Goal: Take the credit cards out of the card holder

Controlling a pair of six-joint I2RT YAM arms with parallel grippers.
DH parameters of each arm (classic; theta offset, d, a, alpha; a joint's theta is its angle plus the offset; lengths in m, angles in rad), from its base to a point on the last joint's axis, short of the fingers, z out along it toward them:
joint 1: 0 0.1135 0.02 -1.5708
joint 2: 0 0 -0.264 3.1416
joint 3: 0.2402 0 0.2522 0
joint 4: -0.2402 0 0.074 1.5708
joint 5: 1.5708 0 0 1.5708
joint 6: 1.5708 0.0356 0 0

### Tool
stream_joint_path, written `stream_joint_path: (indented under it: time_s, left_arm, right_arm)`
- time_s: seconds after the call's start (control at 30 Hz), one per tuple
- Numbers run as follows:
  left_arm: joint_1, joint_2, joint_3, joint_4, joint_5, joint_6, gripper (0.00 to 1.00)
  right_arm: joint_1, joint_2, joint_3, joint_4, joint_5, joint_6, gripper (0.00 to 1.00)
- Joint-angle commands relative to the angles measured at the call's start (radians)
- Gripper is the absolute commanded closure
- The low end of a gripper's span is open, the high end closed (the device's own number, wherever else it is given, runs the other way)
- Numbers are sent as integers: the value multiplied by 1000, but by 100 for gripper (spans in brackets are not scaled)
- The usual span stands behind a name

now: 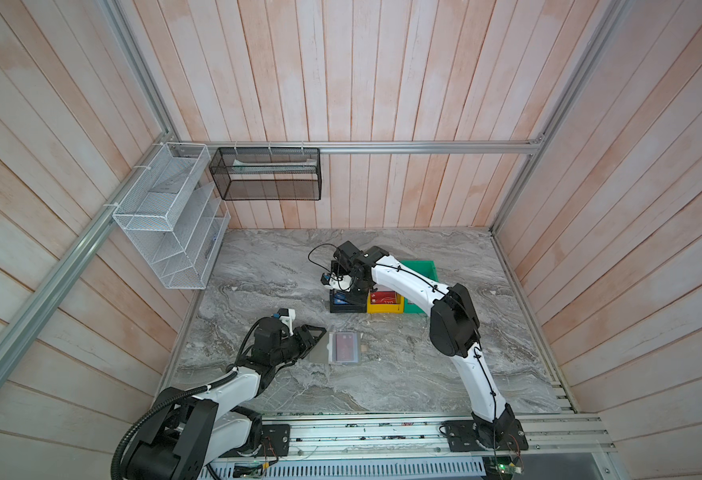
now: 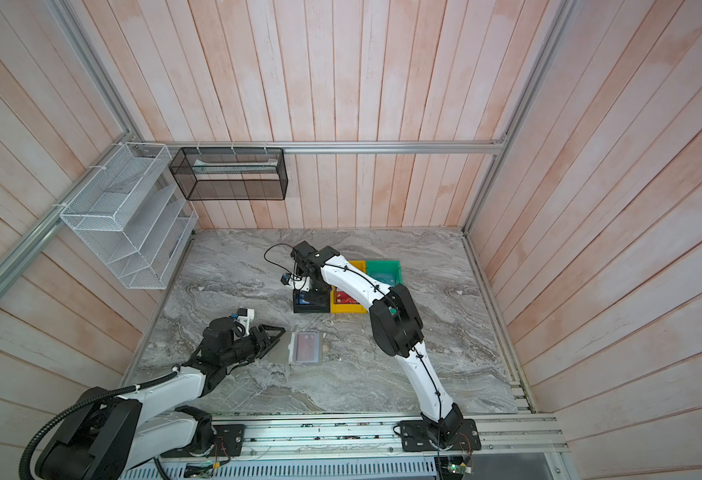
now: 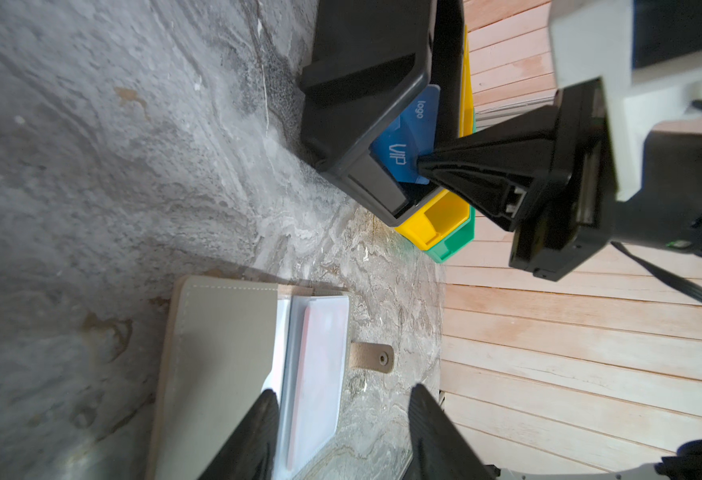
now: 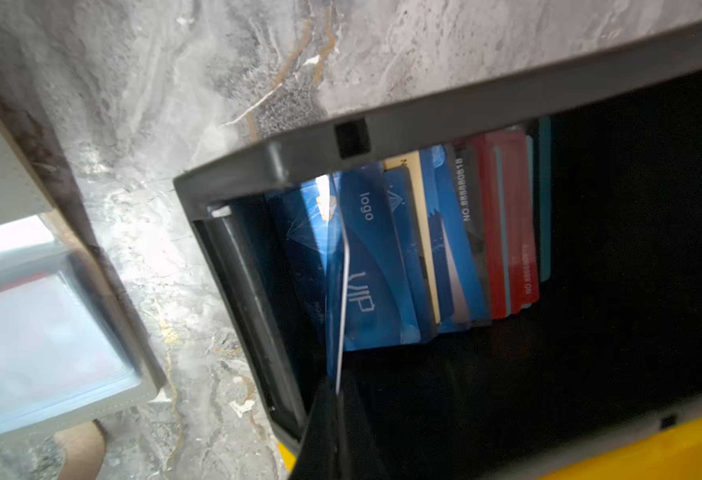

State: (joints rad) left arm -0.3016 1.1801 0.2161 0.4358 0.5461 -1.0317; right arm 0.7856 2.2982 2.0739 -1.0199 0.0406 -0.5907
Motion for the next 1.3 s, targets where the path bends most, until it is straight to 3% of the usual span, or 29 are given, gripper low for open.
stream_joint_path:
  time_s: [0.0, 0.23, 0.6, 0.83, 0.9, 1.0, 1.17, 1.27]
  left_arm:
    - [-2, 7, 5, 23, 15, 24, 47]
    - [-2, 10, 5, 28, 16, 27, 47]
    - [-2, 13, -1, 30, 16, 28, 47]
    - [-2, 19, -4, 18, 12, 33, 47]
    - [-2, 27, -5, 1, 7, 40, 47]
    - [-2, 48, -7, -13, 9, 54, 47]
    - [-2, 86, -20, -18, 5, 62, 47]
    - [-4, 103, -23, -32, 2, 69, 47]
  right_arm:
    - [7, -38, -28, -9, 47, -17, 100]
    - [18, -71, -73, 16, 66, -26, 100]
    - [23, -45, -41, 137, 191, -30, 79]
    - [26, -34, 23, 148, 209, 12, 76]
    - [32, -70, 19, 145, 165, 53, 76]
    - [34, -144, -40, 134, -17, 133, 76]
    - [49, -318, -382, 280, -279, 277, 80]
    - [63, -415, -610, 418, -372, 358, 83]
